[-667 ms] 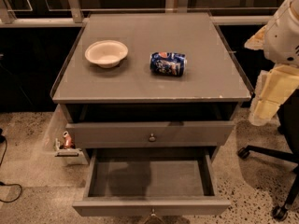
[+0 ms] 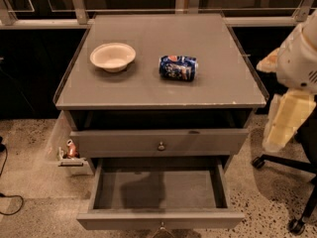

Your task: Close middle drawer

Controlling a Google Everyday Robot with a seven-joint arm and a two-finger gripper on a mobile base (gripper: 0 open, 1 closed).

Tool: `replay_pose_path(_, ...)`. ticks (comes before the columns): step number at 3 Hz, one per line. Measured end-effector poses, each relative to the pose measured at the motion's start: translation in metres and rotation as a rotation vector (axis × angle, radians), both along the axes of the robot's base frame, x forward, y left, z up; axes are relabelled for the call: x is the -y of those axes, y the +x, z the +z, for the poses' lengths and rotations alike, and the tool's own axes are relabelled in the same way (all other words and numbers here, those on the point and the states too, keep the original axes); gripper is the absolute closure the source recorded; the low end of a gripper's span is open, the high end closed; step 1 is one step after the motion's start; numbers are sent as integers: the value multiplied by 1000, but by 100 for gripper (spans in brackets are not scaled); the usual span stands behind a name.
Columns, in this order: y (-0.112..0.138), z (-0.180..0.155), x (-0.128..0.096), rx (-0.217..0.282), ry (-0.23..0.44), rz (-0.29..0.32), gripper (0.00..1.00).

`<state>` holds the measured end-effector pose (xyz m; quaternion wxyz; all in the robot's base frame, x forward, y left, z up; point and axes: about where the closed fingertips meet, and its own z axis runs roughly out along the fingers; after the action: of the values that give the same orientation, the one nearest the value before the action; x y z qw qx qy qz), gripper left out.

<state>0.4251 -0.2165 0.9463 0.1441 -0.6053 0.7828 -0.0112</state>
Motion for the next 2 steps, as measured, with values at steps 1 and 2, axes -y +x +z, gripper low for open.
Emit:
replay_pose_path(1,-31,-48,-9,-49,42,19,0)
replay_pose_path(2,-61,-107,-17,-84,98,34,19)
